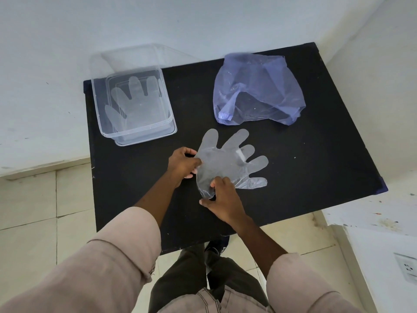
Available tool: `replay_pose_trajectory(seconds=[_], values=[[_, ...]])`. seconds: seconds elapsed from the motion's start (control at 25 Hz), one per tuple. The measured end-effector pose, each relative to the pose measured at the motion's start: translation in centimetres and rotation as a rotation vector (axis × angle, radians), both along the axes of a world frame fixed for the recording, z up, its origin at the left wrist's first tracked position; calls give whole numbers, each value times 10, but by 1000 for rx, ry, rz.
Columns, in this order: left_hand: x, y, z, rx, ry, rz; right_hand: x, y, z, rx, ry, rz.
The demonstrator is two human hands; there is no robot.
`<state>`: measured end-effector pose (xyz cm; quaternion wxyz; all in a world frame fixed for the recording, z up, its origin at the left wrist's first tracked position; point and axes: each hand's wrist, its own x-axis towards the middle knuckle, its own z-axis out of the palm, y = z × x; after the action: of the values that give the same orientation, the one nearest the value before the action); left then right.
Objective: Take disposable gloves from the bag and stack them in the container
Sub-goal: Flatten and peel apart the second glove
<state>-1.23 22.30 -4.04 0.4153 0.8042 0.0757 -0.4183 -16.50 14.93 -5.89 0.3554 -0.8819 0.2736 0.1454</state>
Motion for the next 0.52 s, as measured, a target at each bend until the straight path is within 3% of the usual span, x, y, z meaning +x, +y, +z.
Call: replay_pose_trajectory(seconds=[0.24, 0.52], values=[[-9, -12, 22, -198, 57, 232, 13, 9, 21, -250, -88, -221], [-5, -18, 64, -349, 82, 326, 19, -23, 54, -293, -323, -150]])
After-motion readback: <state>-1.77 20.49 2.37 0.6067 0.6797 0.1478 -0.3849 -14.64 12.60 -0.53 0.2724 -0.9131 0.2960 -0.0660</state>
